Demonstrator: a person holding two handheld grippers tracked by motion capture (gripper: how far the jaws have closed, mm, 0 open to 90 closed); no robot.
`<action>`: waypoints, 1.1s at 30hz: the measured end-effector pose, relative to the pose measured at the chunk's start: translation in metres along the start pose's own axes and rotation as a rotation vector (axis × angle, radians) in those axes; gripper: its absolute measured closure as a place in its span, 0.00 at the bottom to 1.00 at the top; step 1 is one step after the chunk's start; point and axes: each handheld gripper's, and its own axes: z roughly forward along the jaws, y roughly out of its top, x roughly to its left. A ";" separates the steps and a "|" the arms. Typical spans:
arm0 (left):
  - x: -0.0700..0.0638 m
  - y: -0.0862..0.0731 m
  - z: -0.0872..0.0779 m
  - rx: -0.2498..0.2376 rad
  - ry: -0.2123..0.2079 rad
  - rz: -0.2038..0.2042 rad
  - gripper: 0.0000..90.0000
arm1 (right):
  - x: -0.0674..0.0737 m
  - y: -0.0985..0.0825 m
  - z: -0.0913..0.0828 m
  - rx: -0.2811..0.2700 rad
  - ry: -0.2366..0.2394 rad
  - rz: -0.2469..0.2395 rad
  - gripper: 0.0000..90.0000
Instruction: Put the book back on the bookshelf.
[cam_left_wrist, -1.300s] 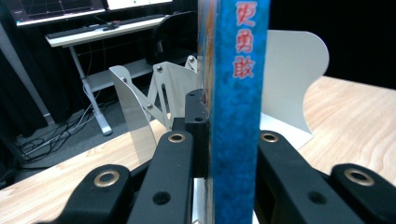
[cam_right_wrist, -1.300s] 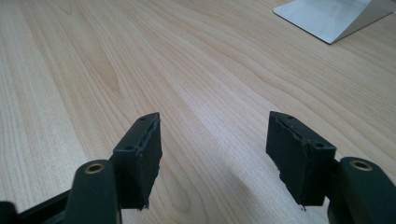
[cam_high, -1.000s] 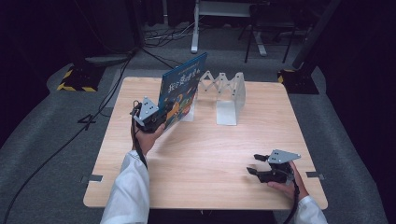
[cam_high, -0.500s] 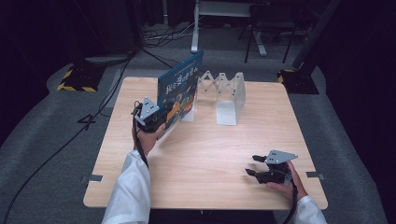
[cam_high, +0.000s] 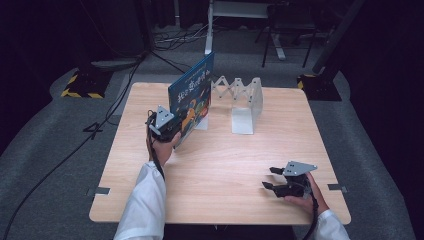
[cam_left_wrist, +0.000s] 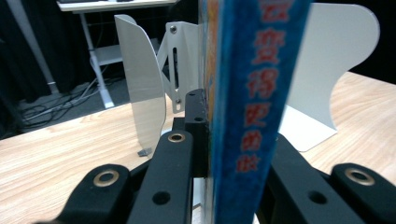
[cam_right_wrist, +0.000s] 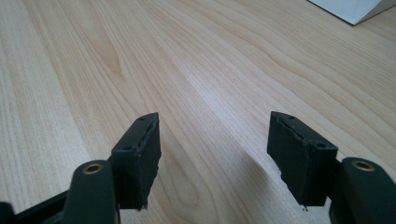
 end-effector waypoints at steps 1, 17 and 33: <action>0.000 0.000 0.000 0.000 0.000 0.000 0.92 | 0.000 0.000 0.000 -0.002 0.000 0.001 0.40; -0.006 0.003 0.018 0.011 0.063 -0.021 0.92 | 0.000 -0.001 0.001 0.008 0.004 -0.003 0.40; -0.009 0.009 0.035 0.025 0.118 -0.042 0.92 | 0.001 -0.002 0.002 0.017 0.018 -0.004 0.39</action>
